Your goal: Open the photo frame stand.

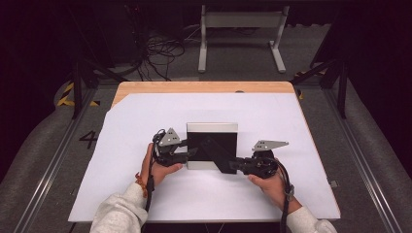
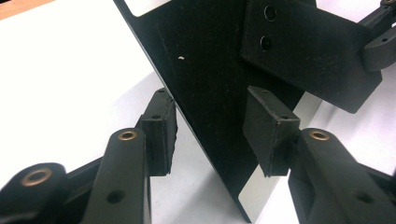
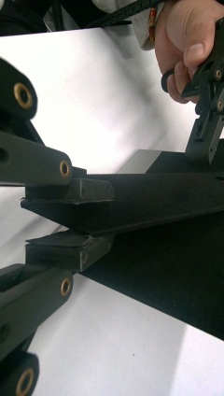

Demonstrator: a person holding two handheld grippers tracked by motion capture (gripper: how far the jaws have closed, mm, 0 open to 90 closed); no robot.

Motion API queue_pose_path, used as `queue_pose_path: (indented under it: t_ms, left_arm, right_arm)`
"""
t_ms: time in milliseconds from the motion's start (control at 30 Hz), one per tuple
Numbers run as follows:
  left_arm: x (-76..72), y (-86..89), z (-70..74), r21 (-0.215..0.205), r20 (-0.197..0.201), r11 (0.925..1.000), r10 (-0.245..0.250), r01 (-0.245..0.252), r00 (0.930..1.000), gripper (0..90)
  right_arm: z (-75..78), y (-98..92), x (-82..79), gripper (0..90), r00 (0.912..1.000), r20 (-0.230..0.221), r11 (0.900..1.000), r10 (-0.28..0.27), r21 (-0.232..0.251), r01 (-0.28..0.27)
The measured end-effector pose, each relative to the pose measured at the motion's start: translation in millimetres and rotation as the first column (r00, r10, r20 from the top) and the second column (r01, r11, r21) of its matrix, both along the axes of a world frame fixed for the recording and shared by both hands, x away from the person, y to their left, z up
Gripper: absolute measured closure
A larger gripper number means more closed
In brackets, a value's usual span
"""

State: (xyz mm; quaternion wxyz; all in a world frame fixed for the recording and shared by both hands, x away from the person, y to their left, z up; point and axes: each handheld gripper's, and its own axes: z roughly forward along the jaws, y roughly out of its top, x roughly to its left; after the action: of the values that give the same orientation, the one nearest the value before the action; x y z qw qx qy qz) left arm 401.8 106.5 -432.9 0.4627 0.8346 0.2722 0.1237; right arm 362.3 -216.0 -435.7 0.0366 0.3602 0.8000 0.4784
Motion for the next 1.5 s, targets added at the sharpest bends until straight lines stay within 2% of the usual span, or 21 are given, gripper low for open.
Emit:
queue_pose_path:
  t_ms: [133, 267, 433, 467, 567, 700, 800, 833, 1067, 1300, 1500]
  left_arm:
    - [0.4, -0.3, -0.7, -0.003, -0.006, 0.9999, -0.015, 0.015, 0.9999, 51.2]
    - [1.4, -1.7, -3.3, 0.002, -0.032, 0.999, -0.045, 0.045, 0.9985, 44.4]
    - [3.3, -2.9, -6.9, -0.011, -0.069, 0.9978, -0.067, 0.066, 0.9954, 38.8]
    - [4.3, -4.6, -9.2, -0.012, -0.085, 0.9967, -0.081, 0.08, 0.993, 38.0]
    - [4.4, -6.6, -10.4, -0.003, -0.095, 0.9963, -0.086, 0.086, 0.9918, 36.9]
    - [4.8, -6.0, -11.1, -0.013, -0.103, 0.9966, -0.082, 0.081, 0.9913, 38.0]
    - [4.6, -5.1, -10.9, 0.016, -0.078, 0.9987, -0.048, 0.049, 0.9958, 46.3]
    - [4.7, -4.2, -10.6, 0.015, -0.079, 0.9985, -0.052, 0.053, 0.9956, 51.0]
    - [2.3, -2.4, -6.3, 0.018, -0.033, 0.9992, -0.036, 0.036, 0.9988, 58.8]
    - [-0.4, -3.2, -3.0, 0.041, 0.017, 0.9991, -0.009, 0.008, 0.9998, 61.0]
    - [-2.2, -2.8, -3.5, 0.039, 0.029, 0.9992, -0.006, 0.005, 0.9996, 62.0]
  right_arm:
    - [1.4, 0.3, -1.6, 75.7, 0.9998, 0.012, 1.0, 0.015, -0.013, -0.015]
    - [1.7, 0.4, -1.9, 75.6, 0.9997, 0.014, 1.0, 0.019, -0.013, -0.019]
    - [0.9, 0.0, -1.6, 75.5, 0.9997, 0.013, 1.0, 0.018, -0.011, -0.018]
    - [1.1, 0.2, -1.8, 75.4, 0.9997, 0.015, 1.0, 0.019, -0.011, -0.019]
    - [1.6, 0.6, -2.1, 75.4, 0.9996, 0.018, 1.0, 0.021, -0.011, -0.021]
    - [2.3, 0.7, -2.5, 75.3, 0.9993, 0.026, 1.0, 0.026, -0.013, -0.025]
    - [3.0, 1.3, -3.1, 75.2, 0.999, 0.033, 0.999, 0.029, -0.015, -0.028]
    - [3.4, 1.2, -3.2, 75.2, 0.9989, 0.036, 0.999, 0.031, -0.016, -0.031]
    - [4.6, 1.4, -3.6, 75.6, 0.9984, 0.051, 0.999, 0.023, -0.027, -0.021]
    - [5.2, 4.0, -4.5, 77.4, 0.9974, 0.068, 0.999, 0.027, -0.042, -0.024]
    - [5.5, 5.0, -5.3, 77.4, 0.9971, 0.065, 0.998, 0.041, -0.052, -0.037]
